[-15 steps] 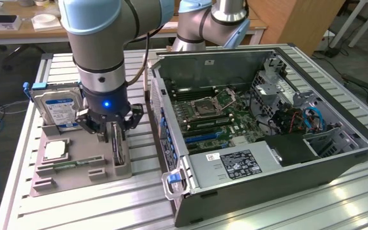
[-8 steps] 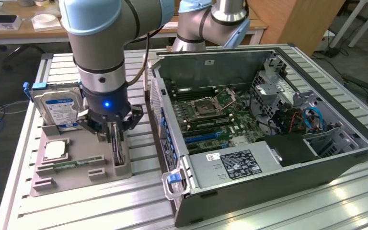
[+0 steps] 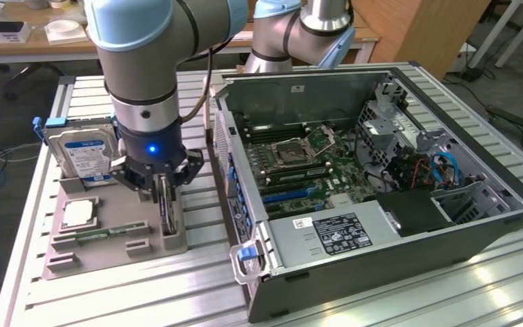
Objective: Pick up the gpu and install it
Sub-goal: 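Pick up the gpu and move the gpu toward the slot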
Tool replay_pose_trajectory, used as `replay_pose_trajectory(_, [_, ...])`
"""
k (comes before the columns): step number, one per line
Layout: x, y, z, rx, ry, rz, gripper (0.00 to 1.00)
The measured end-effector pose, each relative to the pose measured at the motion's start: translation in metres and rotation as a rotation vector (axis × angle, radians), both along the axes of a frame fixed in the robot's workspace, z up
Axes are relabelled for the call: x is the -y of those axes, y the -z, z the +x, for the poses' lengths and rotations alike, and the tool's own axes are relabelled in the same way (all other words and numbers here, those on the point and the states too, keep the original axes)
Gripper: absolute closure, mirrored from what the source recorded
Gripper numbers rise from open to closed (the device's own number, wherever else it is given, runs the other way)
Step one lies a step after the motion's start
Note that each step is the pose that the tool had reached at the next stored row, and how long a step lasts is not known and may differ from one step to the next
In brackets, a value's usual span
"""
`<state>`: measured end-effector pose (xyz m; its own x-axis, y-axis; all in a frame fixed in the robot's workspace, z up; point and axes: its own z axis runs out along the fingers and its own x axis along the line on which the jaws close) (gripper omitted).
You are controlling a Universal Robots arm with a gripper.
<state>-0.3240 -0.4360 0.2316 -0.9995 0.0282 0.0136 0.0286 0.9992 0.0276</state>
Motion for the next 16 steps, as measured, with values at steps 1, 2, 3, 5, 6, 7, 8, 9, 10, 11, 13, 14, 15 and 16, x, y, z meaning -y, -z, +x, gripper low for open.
replay_pose_trajectory(1, [0.0,0.0002,0.0003,0.0002,0.0,0.0002,0.64])
replay_pose_trajectory(2, [0.0,0.0002,0.0004,0.0001,0.0,0.0001,0.64])
replay_pose_trajectory(3, [0.0,0.0002,0.0005,0.0001,0.0,0.0001,0.64])
replay_pose_trajectory(5, [0.0,0.0003,0.0006,0.0,0.0,0.0,0.64])
replay_pose_trajectory(6, [0.0,0.0004,0.0008,0.0001,0.0,0.0,0.64])
replay_pose_trajectory(7, [0.0,0.0005,0.001,0.0001,0.0,0.0,0.64])
replay_pose_trajectory(8, [0.0,0.0006,0.0011,0.0001,0.0,0.0,0.64])
replay_pose_trajectory(9, [0.0,0.0006,0.0011,0.0001,0.0,0.0,0.64])
replay_pose_trajectory(10, [0.0,0.0006,0.0011,0.0,0.0,0.0,0.64])
replay_pose_trajectory(11, [0.0,0.0006,0.0011,0.0001,0.0,0.0,0.64])
replay_pose_trajectory(13, [0.0,0.0006,0.001,0.0,0.0,0.0,0.64])
replay_pose_trajectory(14, [0.0,0.0005,0.0005,-0.0001,0.0,-0.0001,0.64])
replay_pose_trajectory(15, [0.0001,0.0006,0.0003,0.0,0.0,0.0,0.64])
replay_pose_trajectory(16, [0.0,0.0006,0.0003,0.0,0.0,0.0,0.64])
